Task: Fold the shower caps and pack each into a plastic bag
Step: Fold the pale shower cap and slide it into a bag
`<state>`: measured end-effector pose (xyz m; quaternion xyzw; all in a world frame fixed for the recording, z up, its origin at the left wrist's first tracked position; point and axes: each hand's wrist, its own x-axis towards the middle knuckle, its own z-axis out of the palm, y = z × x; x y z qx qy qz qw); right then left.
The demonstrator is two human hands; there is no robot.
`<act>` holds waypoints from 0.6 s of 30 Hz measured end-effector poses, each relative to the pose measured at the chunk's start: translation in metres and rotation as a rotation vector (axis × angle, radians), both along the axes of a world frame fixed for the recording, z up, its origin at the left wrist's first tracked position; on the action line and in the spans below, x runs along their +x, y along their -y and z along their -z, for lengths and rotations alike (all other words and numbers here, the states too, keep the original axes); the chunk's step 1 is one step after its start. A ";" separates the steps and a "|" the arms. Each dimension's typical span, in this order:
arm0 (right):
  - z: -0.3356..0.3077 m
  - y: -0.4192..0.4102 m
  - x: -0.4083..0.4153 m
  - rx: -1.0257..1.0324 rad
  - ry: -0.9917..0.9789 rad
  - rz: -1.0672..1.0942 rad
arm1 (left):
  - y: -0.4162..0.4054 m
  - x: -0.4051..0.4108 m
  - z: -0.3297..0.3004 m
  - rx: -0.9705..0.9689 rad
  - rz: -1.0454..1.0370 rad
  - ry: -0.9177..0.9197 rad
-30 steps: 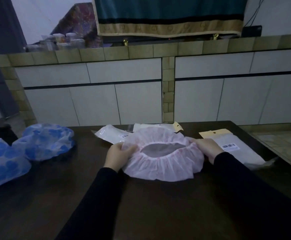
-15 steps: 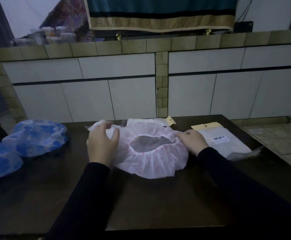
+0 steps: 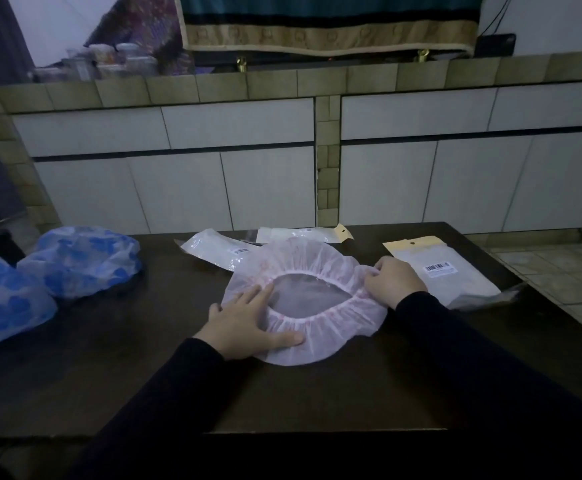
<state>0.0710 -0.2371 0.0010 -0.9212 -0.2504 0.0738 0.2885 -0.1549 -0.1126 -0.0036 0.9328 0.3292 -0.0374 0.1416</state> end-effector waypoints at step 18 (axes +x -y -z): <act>-0.004 0.000 -0.016 0.064 -0.059 -0.090 | 0.032 0.012 0.007 -0.054 0.088 -0.003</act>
